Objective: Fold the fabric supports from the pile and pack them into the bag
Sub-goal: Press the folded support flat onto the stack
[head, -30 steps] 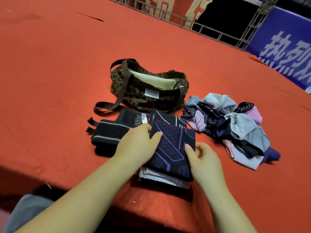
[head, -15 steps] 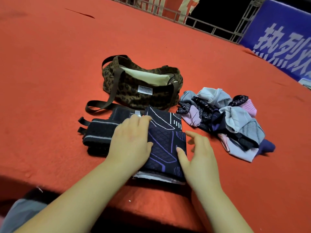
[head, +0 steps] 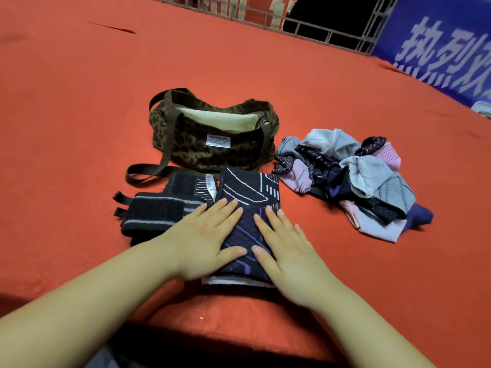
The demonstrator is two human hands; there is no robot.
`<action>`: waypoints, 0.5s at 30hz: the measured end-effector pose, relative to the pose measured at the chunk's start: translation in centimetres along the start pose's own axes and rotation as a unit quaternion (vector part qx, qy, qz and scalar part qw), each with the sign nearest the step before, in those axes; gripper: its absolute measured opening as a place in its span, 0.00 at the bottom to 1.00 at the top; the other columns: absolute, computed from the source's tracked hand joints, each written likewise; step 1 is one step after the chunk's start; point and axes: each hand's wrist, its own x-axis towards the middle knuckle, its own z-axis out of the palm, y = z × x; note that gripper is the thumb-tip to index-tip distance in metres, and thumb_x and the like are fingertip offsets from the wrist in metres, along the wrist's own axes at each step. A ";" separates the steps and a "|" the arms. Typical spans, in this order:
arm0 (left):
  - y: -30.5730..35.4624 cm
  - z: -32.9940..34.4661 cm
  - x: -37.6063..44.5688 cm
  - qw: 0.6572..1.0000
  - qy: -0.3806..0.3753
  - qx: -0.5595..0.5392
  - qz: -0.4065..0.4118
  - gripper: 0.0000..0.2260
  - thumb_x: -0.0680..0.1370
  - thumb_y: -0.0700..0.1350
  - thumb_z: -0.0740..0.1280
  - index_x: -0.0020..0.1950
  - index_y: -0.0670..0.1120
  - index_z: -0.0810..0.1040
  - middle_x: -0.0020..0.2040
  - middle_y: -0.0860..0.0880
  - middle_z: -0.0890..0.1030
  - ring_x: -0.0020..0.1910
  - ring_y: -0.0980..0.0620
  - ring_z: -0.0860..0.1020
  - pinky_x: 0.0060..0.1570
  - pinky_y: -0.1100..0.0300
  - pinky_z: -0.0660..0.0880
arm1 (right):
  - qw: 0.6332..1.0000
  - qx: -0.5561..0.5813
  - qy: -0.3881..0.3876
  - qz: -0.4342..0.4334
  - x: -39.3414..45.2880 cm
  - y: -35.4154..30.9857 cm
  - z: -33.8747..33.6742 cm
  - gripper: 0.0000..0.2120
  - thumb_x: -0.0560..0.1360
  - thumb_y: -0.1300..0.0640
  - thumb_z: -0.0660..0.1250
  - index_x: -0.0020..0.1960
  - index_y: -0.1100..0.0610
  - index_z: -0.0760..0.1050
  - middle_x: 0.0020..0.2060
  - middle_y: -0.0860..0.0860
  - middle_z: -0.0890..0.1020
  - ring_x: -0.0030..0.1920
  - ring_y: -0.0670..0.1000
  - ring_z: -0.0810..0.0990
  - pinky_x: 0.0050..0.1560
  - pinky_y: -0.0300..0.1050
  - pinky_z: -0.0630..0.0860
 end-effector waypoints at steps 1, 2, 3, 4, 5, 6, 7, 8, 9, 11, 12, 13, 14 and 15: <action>0.3 -0.4 0.0 1.000 -0.011 0.014 -0.007 0.55 0.54 0.76 0.22 0.77 0.49 0.35 0.77 0.51 0.35 0.75 0.55 0.35 0.71 0.57 0.35 | 1.000 0.005 0.001 -0.002 0.0 0.0 0.0 0.39 0.65 0.32 0.32 0.76 0.41 0.40 0.73 0.38 0.37 0.70 0.38 0.30 0.70 0.41 0.32; 0.8 -0.7 0.0 0.999 -0.021 0.028 -0.018 0.50 0.60 0.75 0.27 0.77 0.48 0.35 0.77 0.50 0.36 0.75 0.54 0.36 0.72 0.56 0.35 | 1.000 0.010 0.005 -0.004 -0.1 0.1 -0.1 0.39 0.66 0.31 0.33 0.76 0.41 0.40 0.72 0.37 0.36 0.70 0.37 0.30 0.71 0.40 0.32; 1.3 -1.2 0.1 0.998 -0.029 0.045 -0.030 0.44 0.68 0.72 0.32 0.77 0.47 0.36 0.77 0.49 0.36 0.76 0.52 0.36 0.72 0.55 0.35 | 1.000 0.017 0.010 -0.005 -0.3 0.2 -0.2 0.39 0.67 0.31 0.35 0.76 0.41 0.41 0.71 0.37 0.35 0.70 0.37 0.31 0.71 0.40 0.33; 1.9 -1.7 0.2 0.997 -0.033 0.056 -0.044 0.38 0.76 0.68 0.40 0.77 0.45 0.37 0.77 0.47 0.36 0.76 0.51 0.36 0.72 0.54 0.36 | 1.000 0.027 0.016 0.001 -0.6 0.5 -0.3 0.38 0.68 0.30 0.38 0.76 0.41 0.42 0.71 0.37 0.35 0.70 0.37 0.31 0.71 0.40 0.33; 2.7 -2.3 0.4 0.997 -0.019 0.053 -0.048 0.34 0.80 0.62 0.47 0.77 0.44 0.37 0.77 0.45 0.36 0.76 0.49 0.37 0.73 0.54 0.36 | 0.999 0.042 0.026 0.014 -1.1 0.9 -0.4 0.37 0.69 0.30 0.41 0.76 0.41 0.42 0.70 0.37 0.35 0.71 0.37 0.32 0.72 0.40 0.34; 3.6 -2.8 0.7 0.998 0.006 0.036 -0.045 0.33 0.82 0.56 0.51 0.77 0.44 0.37 0.77 0.45 0.36 0.76 0.48 0.37 0.72 0.56 0.36 | 0.997 0.060 0.036 0.031 -1.7 1.5 -0.6 0.37 0.69 0.29 0.42 0.75 0.40 0.42 0.71 0.37 0.35 0.72 0.38 0.34 0.72 0.40 0.35; 4.6 -3.1 1.0 0.999 0.032 0.006 -0.036 0.32 0.82 0.53 0.53 0.77 0.44 0.37 0.77 0.45 0.37 0.76 0.49 0.37 0.72 0.57 0.36 | 0.995 0.077 0.044 0.049 -2.3 2.3 -0.6 0.38 0.67 0.28 0.42 0.75 0.39 0.41 0.71 0.37 0.36 0.72 0.38 0.35 0.73 0.40 0.35; 5.9 -3.5 1.4 0.998 0.056 -0.038 -0.020 0.32 0.82 0.51 0.55 0.77 0.45 0.38 0.78 0.46 0.37 0.76 0.50 0.38 0.72 0.59 0.37 | 0.993 0.086 0.050 0.071 -3.1 3.3 -0.6 0.39 0.65 0.27 0.40 0.75 0.38 0.41 0.72 0.37 0.37 0.72 0.38 0.35 0.73 0.40 0.36; 7.4 -3.8 2.0 0.993 0.074 -0.087 0.001 0.32 0.82 0.50 0.56 0.77 0.46 0.39 0.78 0.47 0.38 0.77 0.52 0.39 0.72 0.61 0.38 | 0.990 0.090 0.055 0.094 -3.7 4.4 -0.5 0.41 0.64 0.27 0.39 0.75 0.39 0.42 0.72 0.38 0.38 0.73 0.39 0.36 0.73 0.41 0.37; 11.0 -4.0 3.6 0.982 0.086 -0.165 0.038 0.31 0.82 0.48 0.57 0.78 0.47 0.42 0.78 0.49 0.41 0.77 0.53 0.41 0.73 0.62 0.40 | 0.984 0.086 0.063 0.145 -5.1 7.0 -0.3 0.43 0.62 0.28 0.38 0.76 0.41 0.44 0.74 0.39 0.40 0.75 0.42 0.39 0.73 0.43 0.40; 12.8 -3.9 4.8 0.977 0.080 -0.192 0.051 0.30 0.81 0.47 0.57 0.78 0.47 0.43 0.78 0.49 0.42 0.77 0.53 0.42 0.73 0.61 0.41 | 0.980 0.078 0.069 0.172 -5.8 8.2 -0.2 0.45 0.62 0.29 0.37 0.76 0.43 0.44 0.75 0.42 0.41 0.75 0.44 0.40 0.73 0.44 0.40; 14.5 -3.5 6.0 0.973 0.071 -0.212 0.055 0.30 0.81 0.46 0.57 0.78 0.46 0.45 0.79 0.48 0.43 0.77 0.52 0.43 0.74 0.60 0.42 | 0.976 0.061 0.073 0.198 -6.4 9.5 0.0 0.46 0.61 0.30 0.35 0.77 0.44 0.45 0.76 0.45 0.41 0.76 0.45 0.40 0.74 0.45 0.41; 16.0 -2.8 7.3 0.971 0.057 -0.226 0.051 0.29 0.81 0.46 0.57 0.78 0.46 0.45 0.79 0.47 0.44 0.77 0.51 0.44 0.74 0.58 0.43 | 0.971 0.041 0.071 0.223 -7.1 10.6 0.1 0.47 0.60 0.30 0.34 0.77 0.45 0.44 0.77 0.47 0.41 0.76 0.47 0.40 0.74 0.46 0.41; 17.3 -1.9 8.7 0.969 0.044 -0.239 0.042 0.29 0.81 0.46 0.57 0.78 0.45 0.46 0.79 0.46 0.45 0.77 0.50 0.45 0.75 0.57 0.44 | 0.967 0.017 0.063 0.245 -7.8 11.5 0.2 0.47 0.59 0.31 0.32 0.77 0.46 0.43 0.77 0.48 0.40 0.76 0.48 0.39 0.74 0.46 0.40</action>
